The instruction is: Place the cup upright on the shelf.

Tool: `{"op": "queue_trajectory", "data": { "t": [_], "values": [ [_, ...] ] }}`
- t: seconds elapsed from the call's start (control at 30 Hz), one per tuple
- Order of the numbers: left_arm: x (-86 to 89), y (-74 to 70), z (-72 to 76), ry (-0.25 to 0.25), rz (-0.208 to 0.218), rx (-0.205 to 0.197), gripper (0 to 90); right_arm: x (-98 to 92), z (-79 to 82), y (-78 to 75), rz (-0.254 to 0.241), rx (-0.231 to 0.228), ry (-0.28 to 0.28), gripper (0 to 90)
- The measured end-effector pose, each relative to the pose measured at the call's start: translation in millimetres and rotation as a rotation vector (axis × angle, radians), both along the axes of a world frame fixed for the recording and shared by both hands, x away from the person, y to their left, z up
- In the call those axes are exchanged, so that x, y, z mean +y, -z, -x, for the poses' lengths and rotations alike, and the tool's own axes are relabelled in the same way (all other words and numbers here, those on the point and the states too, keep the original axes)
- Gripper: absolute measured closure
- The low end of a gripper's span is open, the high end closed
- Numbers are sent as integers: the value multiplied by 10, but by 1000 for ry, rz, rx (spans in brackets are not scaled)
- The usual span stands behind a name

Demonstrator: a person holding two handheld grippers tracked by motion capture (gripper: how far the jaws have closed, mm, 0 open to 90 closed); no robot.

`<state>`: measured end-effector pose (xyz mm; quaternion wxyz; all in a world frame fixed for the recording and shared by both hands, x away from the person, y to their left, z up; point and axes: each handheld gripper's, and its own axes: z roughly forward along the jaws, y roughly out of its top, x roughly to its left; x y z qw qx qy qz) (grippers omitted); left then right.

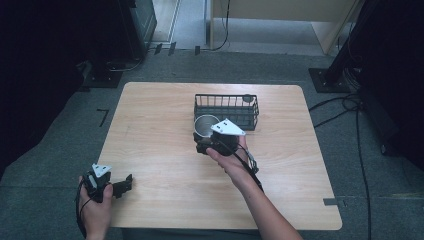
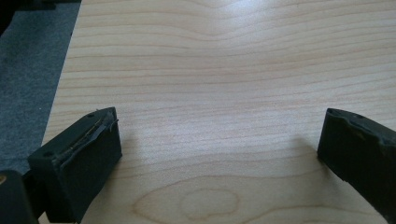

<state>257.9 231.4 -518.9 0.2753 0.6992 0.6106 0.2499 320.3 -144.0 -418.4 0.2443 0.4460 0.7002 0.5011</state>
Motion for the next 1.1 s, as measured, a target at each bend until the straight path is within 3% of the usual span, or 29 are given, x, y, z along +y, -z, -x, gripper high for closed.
{"op": "queue_trajectory", "data": {
  "t": [0.5, 1.1],
  "values": [
    [0, 0, 0, 0, 1, 0, 0, -438, -351, -256, -20, -16, 126, 172],
    [0, 0, 0, 0, 1, 0, 0, -721, -717, -278, 10, -10, 227, 172]
  ]
}}
